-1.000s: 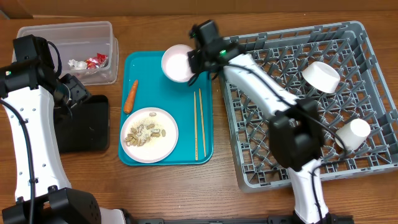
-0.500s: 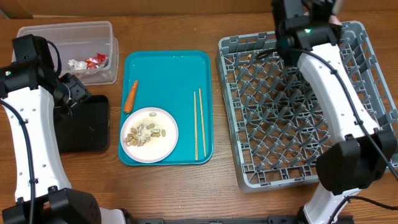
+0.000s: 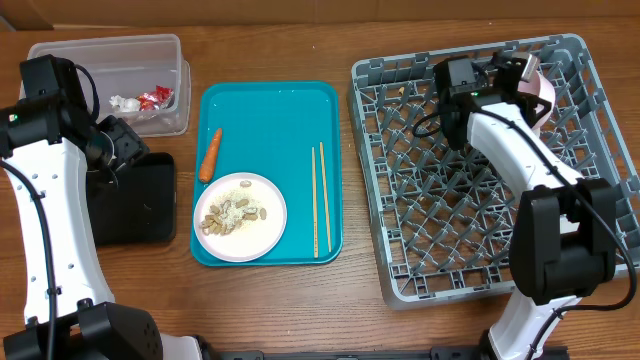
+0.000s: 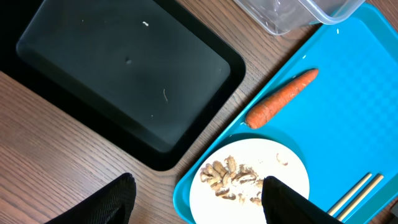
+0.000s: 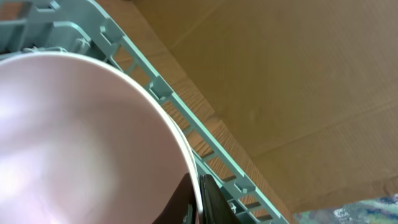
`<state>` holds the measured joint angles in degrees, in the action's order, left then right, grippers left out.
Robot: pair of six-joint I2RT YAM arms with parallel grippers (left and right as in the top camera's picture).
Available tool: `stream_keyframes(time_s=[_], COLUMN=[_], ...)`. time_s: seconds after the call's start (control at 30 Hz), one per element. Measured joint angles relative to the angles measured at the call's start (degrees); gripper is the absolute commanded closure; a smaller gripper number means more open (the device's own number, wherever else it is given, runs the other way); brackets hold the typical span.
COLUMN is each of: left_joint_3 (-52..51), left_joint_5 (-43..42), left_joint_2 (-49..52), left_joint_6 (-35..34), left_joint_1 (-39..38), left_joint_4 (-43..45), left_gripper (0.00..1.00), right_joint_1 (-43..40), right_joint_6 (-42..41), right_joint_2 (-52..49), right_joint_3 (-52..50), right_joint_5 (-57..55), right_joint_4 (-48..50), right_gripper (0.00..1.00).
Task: Sort waste into correct bins and load items into the dishwasher
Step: 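Carry the pink bowl with the right gripper to the rack's back, then lower the pink bowl into the rack and open the right gripper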
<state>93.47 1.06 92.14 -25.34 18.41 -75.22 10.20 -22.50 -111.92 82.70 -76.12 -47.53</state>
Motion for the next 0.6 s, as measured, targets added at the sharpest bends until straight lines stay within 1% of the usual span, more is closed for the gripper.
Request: stream_keyframes(time_s=[0.2,0.33,0.6], left_joint_3=[0.00,0.00,0.00], left_joint_5=[0.00,0.00,-0.20], left_joint_2=[0.00,0.00,0.00], left_joint_6=[0.02,0.07,0.22], left_joint_1=[0.00,0.00,0.00], left_joint_4=[0.02,0.02,0.02], left_gripper=[0.32,0.32,0.32], right_joint_1=[3.69,6.84,7.37], right_joint_6=[0.07,0.02,0.00], right_joint_2=[-0.22,-0.44,-0.55], right_joint_3=[-0.35,-0.63,-0.63], right_joint_5=[-1.36,-0.17,0.44], right_joint_4=[-0.09,-0.20,-1.62], right_gripper=[0.94,0.93,0.91])
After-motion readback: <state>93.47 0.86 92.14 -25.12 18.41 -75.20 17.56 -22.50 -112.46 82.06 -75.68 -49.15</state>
